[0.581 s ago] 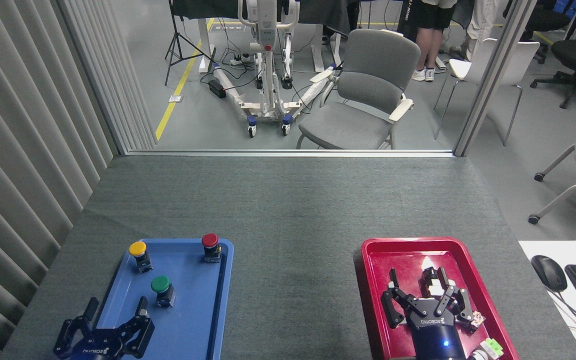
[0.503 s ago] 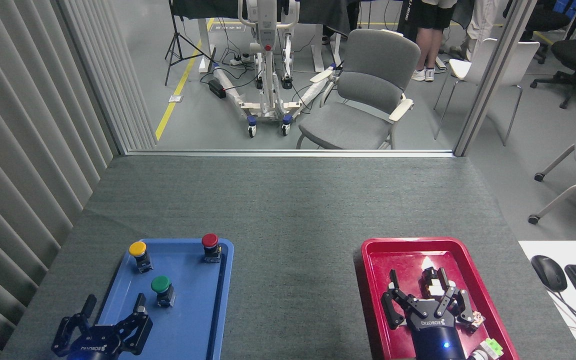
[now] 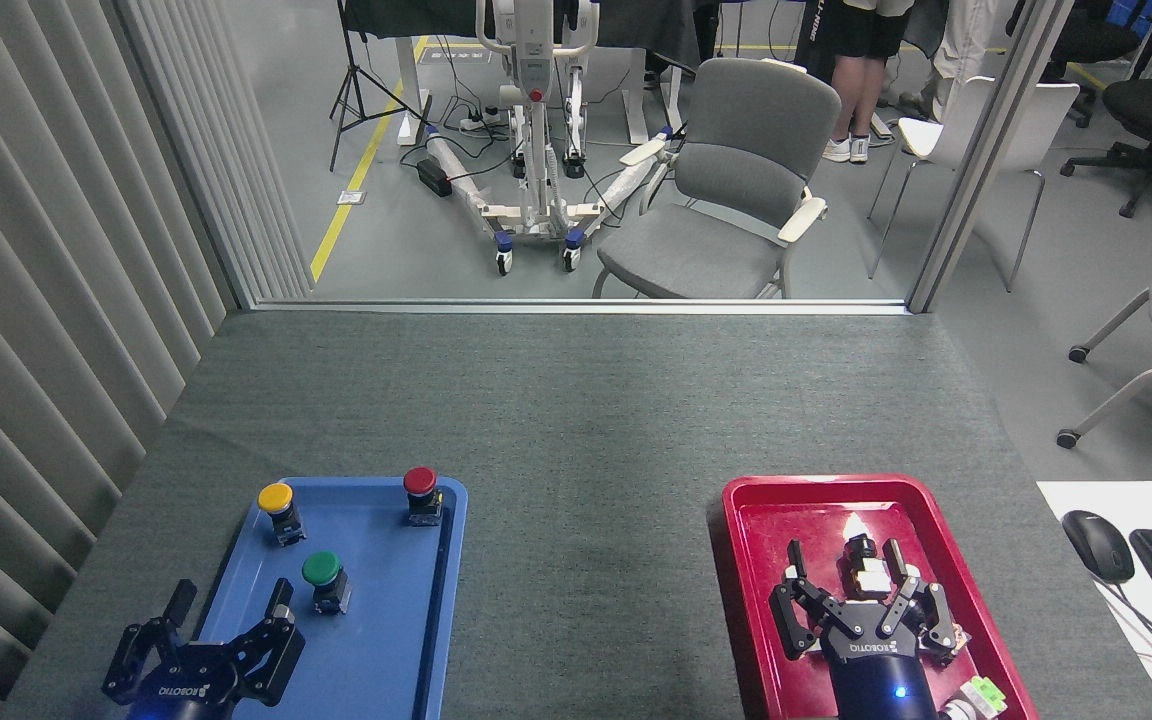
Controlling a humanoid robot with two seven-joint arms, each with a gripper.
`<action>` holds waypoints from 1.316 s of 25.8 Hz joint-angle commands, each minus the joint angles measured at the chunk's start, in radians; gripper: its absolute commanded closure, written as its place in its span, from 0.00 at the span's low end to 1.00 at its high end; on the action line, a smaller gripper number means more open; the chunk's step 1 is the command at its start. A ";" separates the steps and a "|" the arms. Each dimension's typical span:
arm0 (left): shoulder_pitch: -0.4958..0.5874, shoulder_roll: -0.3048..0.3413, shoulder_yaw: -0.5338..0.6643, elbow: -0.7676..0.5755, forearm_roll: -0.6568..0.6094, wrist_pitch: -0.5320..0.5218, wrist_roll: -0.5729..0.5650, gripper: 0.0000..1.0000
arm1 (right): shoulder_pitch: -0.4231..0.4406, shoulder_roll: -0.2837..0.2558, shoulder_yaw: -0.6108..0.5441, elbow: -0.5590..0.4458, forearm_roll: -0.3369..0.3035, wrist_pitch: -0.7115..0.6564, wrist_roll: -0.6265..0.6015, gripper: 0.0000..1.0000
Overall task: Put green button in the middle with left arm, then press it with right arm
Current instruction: 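Lower the left hand toward the green button on the blue tray, then grasp the green button with the left hand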
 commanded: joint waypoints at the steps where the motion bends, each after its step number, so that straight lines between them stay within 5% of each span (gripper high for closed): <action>1: 0.000 0.000 0.000 -0.001 -0.003 -0.008 0.002 0.00 | 0.001 -0.001 0.001 0.001 0.000 -0.002 0.001 0.00; 19: 0.009 0.014 0.000 0.005 -0.006 -0.011 0.003 0.00 | 0.018 0.018 0.007 -0.027 0.004 0.009 0.118 0.00; 34: -0.163 0.006 -0.126 0.411 -0.107 0.003 0.057 0.00 | 0.047 0.032 -0.005 -0.050 0.011 -0.016 0.124 0.00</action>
